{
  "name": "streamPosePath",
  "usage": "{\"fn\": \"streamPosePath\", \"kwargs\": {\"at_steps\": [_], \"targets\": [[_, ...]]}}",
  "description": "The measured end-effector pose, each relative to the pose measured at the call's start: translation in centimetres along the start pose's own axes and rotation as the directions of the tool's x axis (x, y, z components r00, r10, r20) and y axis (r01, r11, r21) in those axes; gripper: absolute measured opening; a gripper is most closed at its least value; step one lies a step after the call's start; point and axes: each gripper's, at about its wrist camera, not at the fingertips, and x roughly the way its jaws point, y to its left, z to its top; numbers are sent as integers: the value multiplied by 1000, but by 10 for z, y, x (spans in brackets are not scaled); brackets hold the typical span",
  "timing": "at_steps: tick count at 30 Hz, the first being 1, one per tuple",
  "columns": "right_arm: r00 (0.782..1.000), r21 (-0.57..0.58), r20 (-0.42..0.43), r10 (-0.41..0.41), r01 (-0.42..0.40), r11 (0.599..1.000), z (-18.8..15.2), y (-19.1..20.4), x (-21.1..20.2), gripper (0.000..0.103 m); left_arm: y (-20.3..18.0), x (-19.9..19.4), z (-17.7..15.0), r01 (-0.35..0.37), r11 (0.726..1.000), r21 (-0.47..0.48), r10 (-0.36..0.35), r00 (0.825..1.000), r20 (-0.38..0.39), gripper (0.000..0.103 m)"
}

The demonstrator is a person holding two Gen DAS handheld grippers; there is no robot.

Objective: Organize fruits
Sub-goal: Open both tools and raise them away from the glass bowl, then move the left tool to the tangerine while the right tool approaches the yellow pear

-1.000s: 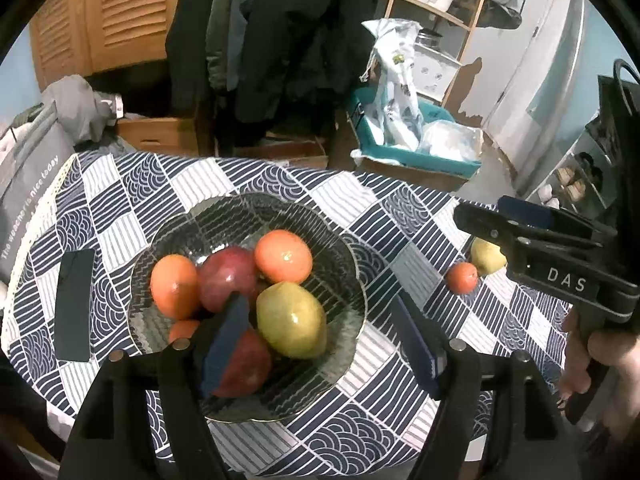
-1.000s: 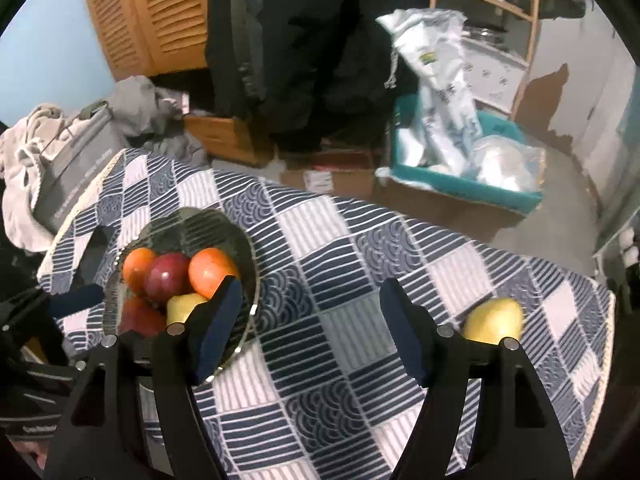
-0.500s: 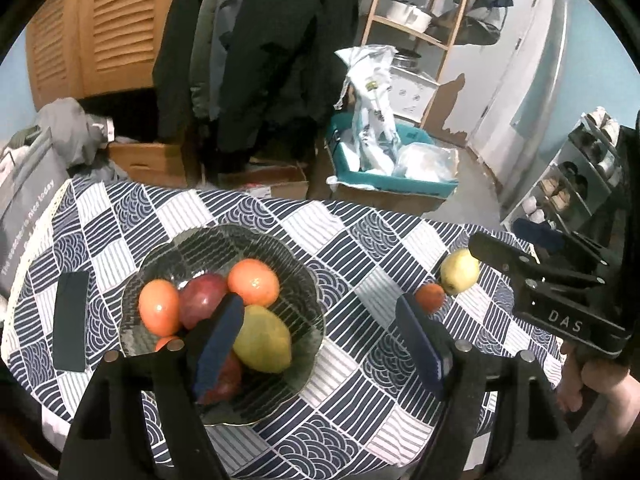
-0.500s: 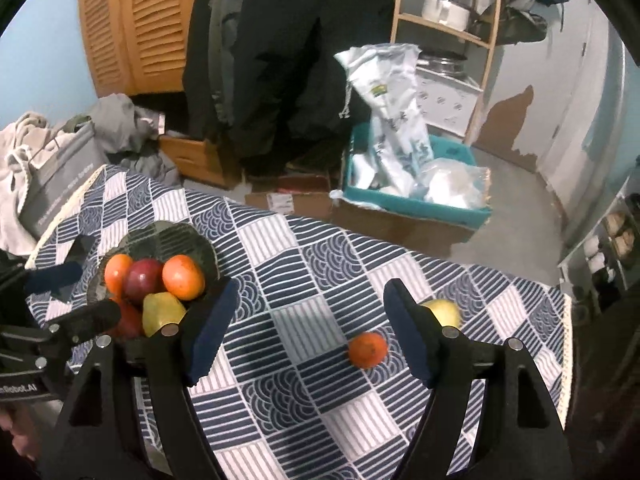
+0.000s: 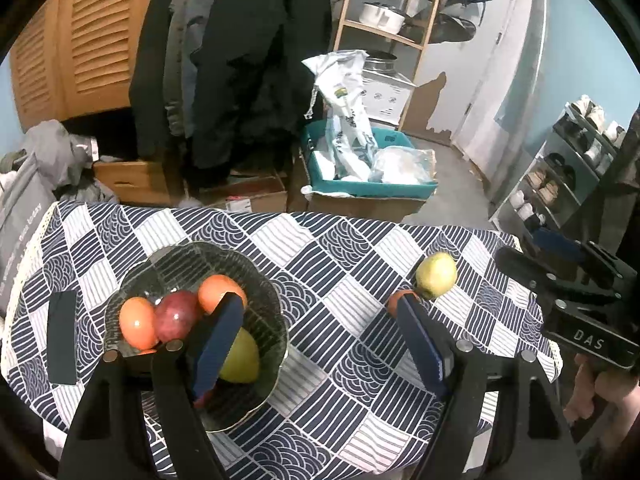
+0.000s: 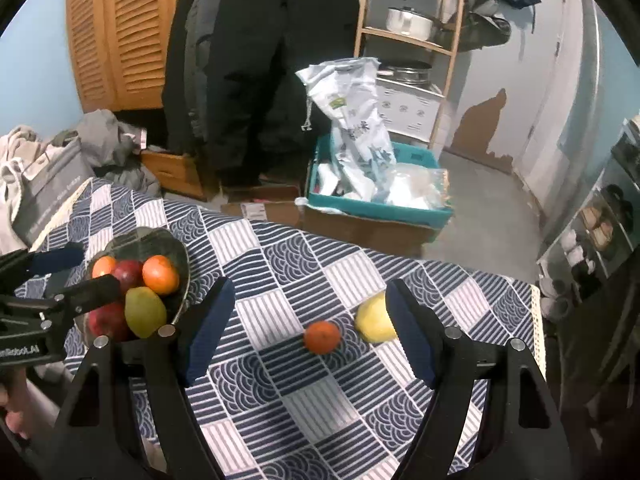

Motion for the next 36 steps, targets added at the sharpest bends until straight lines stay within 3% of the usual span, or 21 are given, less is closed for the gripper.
{"fn": "streamPosePath", "kwargs": {"at_steps": [22,36], "targets": [[997,83,-2,-82,82,993,-27,-75,-22,81,-54,33,3,18,997,81,-13,998,-60,81],[991,130,-100,-93,105,986,-50,-110,12,81,-80,91,-5,22,991,129,-2,987,-158,81]]}}
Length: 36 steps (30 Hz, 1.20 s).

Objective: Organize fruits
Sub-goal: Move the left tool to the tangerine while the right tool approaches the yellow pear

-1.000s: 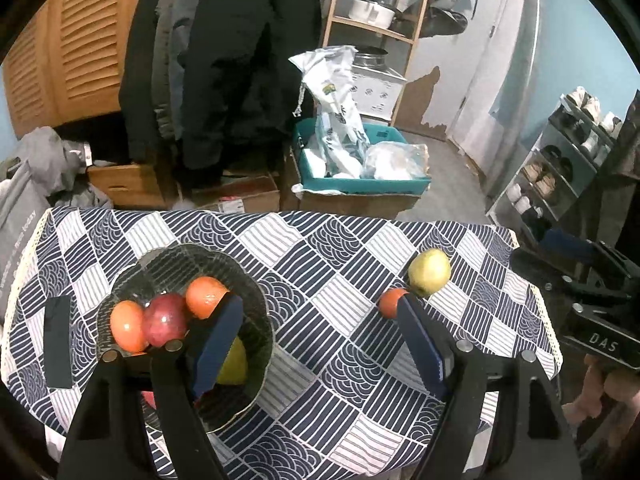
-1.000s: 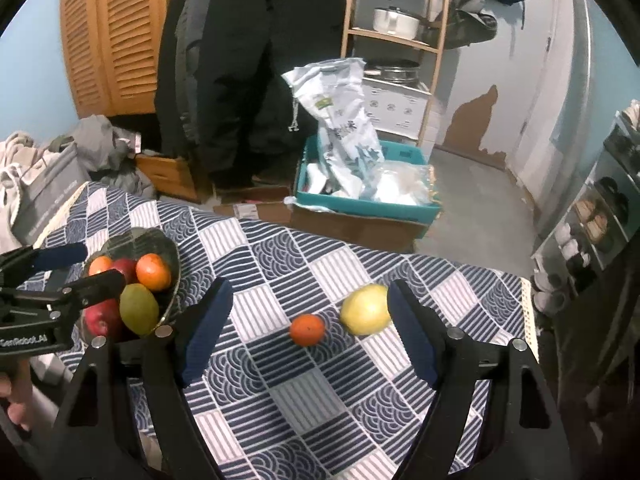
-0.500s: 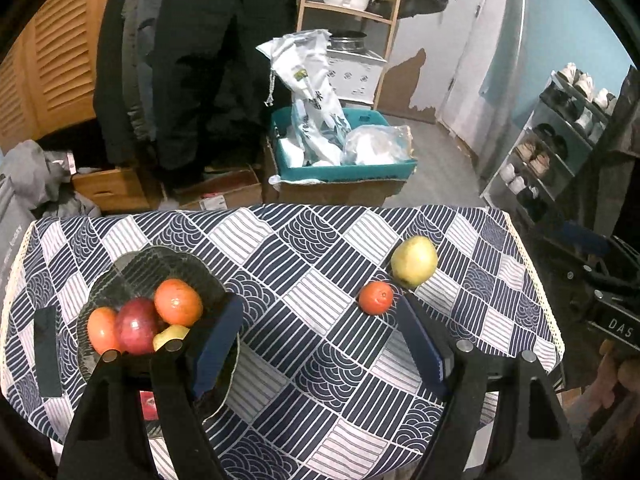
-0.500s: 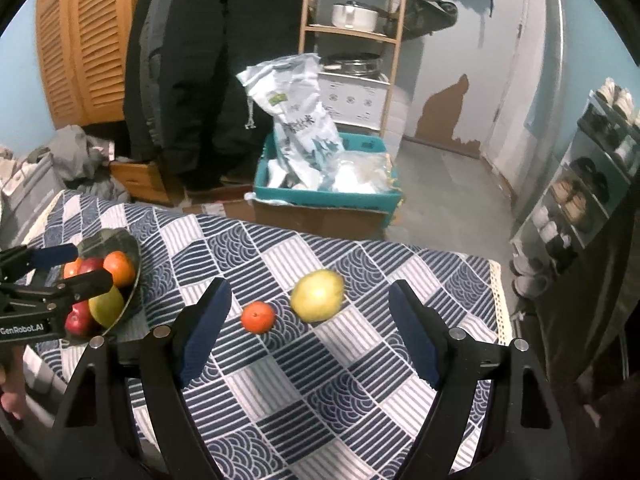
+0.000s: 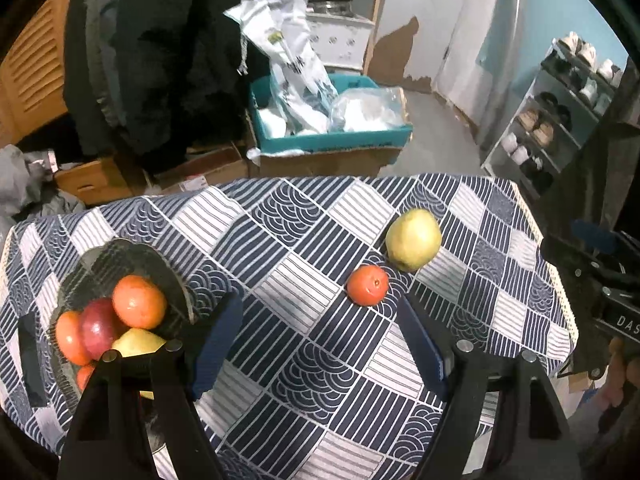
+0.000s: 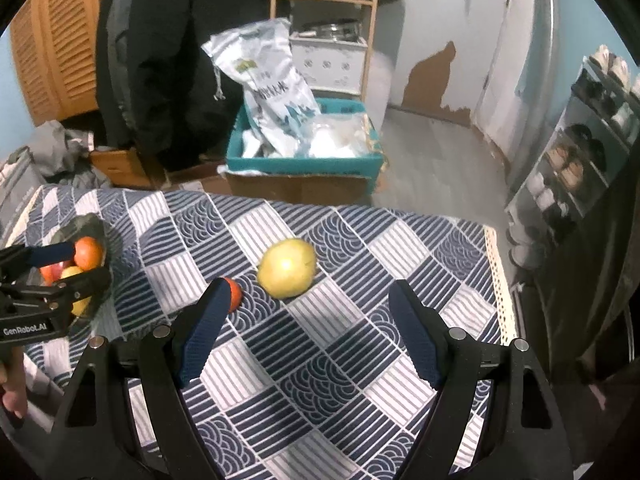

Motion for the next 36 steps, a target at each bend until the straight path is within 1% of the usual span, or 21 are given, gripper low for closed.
{"fn": "streamPosePath", "kwargs": {"at_steps": [5,11,16,21,24,27,30,34,36], "targets": [[999,30,-52,5,-3,1000,-5,-10,22,81,-9,24,1,19,1000,9,-18,999,-38,81],[994,35,-105,11,-7,999,-10,-13,52,81,-19,48,0,14,999,41,-11,997,-77,81],[988,61,-151,34,-25,998,-13,-17,78,81,-26,71,2,31,998,48,-25,993,-112,81],[981,94,-188,49,-31,995,-15,-22,97,81,-34,96,1,34,996,88,-21,988,-151,81],[976,120,-207,64,-40,992,-17,-27,110,81,-35,109,2,33,996,84,-18,985,-173,81],[972,143,-220,77,-46,989,-19,-31,122,81,-36,120,3,45,997,69,-32,982,-188,81],[967,168,-237,91,-52,984,-21,-34,134,81,-41,133,4,57,996,73,-41,978,-206,81],[962,191,-255,101,-52,980,-21,-38,145,81,-44,149,3,54,996,77,-35,973,-229,81],[961,196,-260,99,-48,979,-21,-39,147,81,-43,155,1,70,995,67,-52,969,-243,78]]}}
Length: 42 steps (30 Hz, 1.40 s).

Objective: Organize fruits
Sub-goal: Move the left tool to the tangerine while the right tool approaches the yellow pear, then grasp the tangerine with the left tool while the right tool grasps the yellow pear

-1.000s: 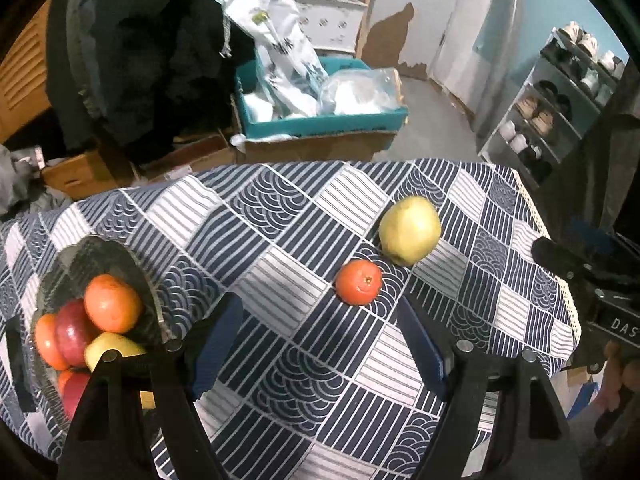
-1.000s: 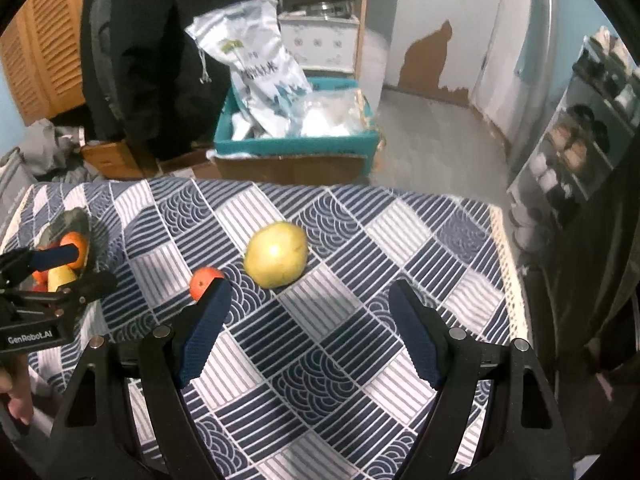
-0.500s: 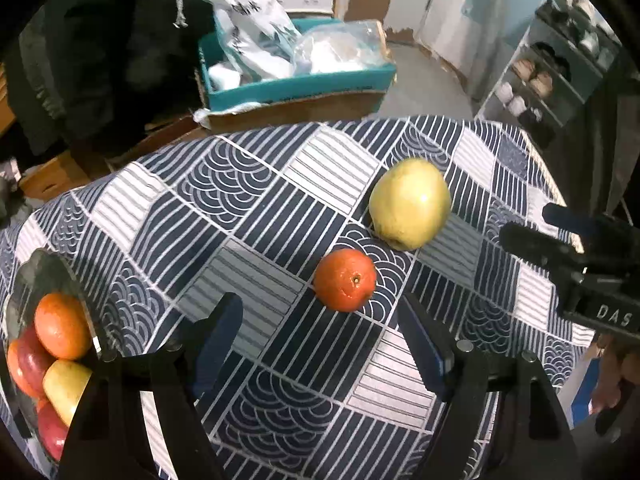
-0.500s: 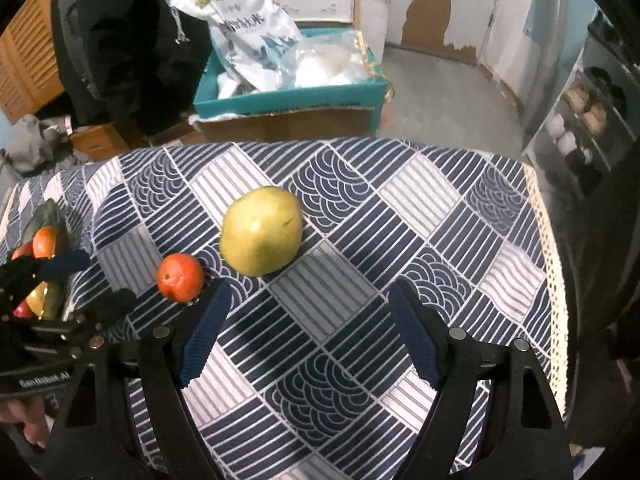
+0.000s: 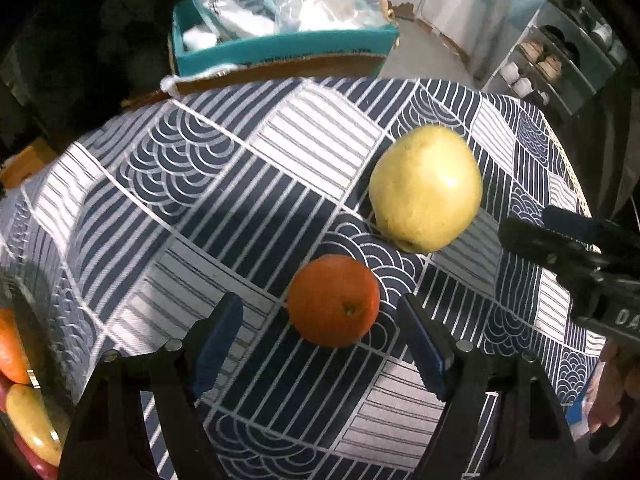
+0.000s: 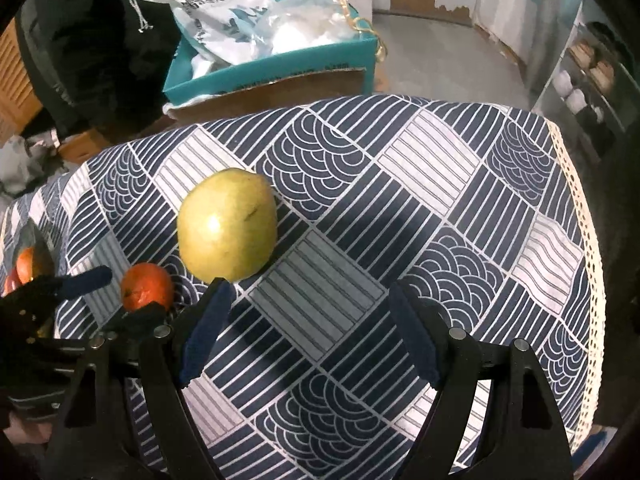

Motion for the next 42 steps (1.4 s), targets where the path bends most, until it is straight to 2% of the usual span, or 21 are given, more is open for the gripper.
{"fn": "streamPosePath", "kwargs": {"at_steps": [3,6,7,18,26,36,37,42], "targets": [[1000,-2,-2,8,-8,1000,2,2,2,81,1,3,-1,6,1000,3,-6,1000,9,69],[1000,-13,-1,13,-13,1000,4,5,4,81,-1,4,0,2,1000,25,-2,1000,21,53],[1000,-15,-1,14,-14,1000,4,5,5,81,-2,4,1,31,999,33,-32,999,22,46],[995,-25,-9,96,-97,995,22,35,17,81,19,-12,-3,-6,1000,2,6,997,73,45],[996,-48,-60,59,-62,997,37,50,47,81,38,-27,3,-12,999,-45,17,994,107,45],[992,4,-100,77,-77,997,37,47,73,79,47,-39,4,-6,998,-68,14,992,127,45],[993,-4,-88,72,-73,997,36,49,72,75,48,-41,4,-6,998,-68,15,992,129,45],[997,-44,-68,48,-51,998,32,54,69,73,49,-48,1,-12,997,-72,22,990,137,45]]}}
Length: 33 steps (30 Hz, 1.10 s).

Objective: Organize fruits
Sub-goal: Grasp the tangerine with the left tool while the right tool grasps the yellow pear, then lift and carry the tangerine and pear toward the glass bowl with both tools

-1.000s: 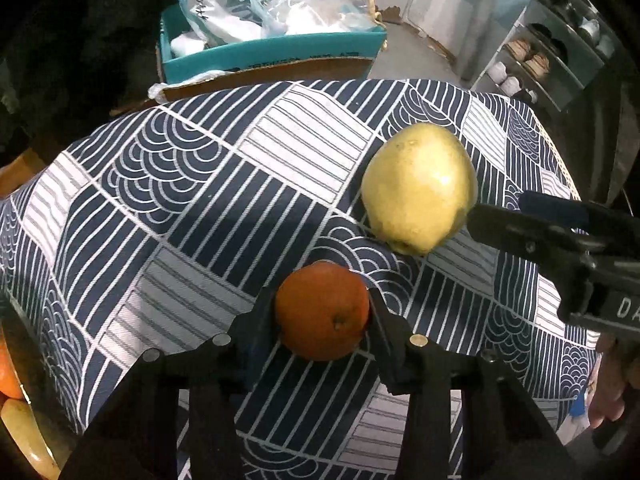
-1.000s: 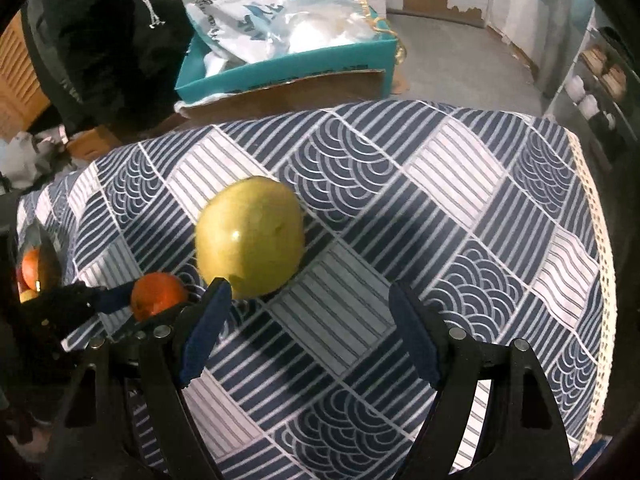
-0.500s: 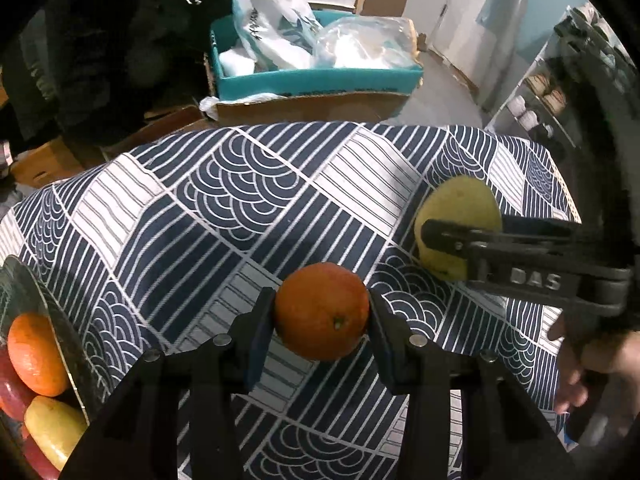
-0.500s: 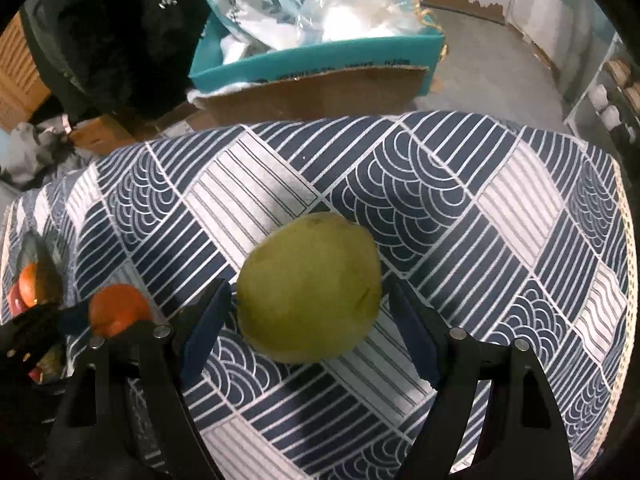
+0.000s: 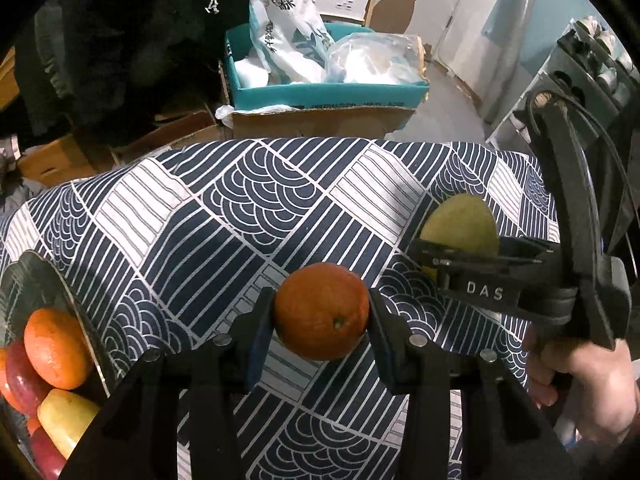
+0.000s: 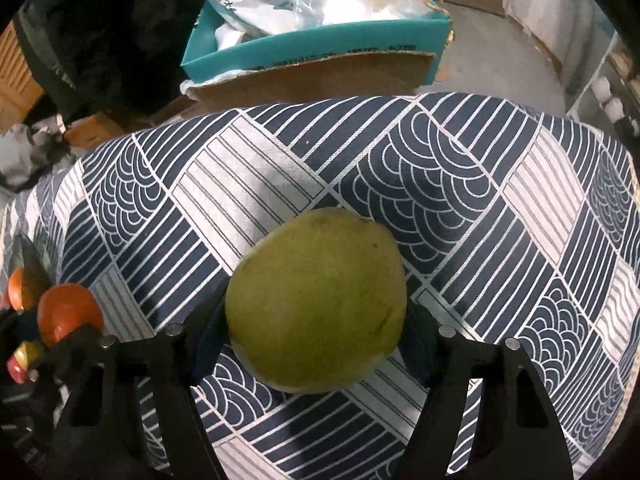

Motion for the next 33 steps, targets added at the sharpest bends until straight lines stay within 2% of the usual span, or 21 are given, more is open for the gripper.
{"fn": "streamPosePath", "kwargs": {"at_steps": [9,19,33], "targets": [[998,-63,42,-48,51,997,-16,10,-15,73,4,-23,-6,-10,1000,-6,10,1000,29,45],[991,-102,128,-25,38,994,-24,28,-59,73,5,-63,-13,-8,1000,-8,9,997,78,45],[967,-143,251,35,2,990,-29,51,-138,73,9,-123,-22,2,1000,-23,2,987,158,45]]}}
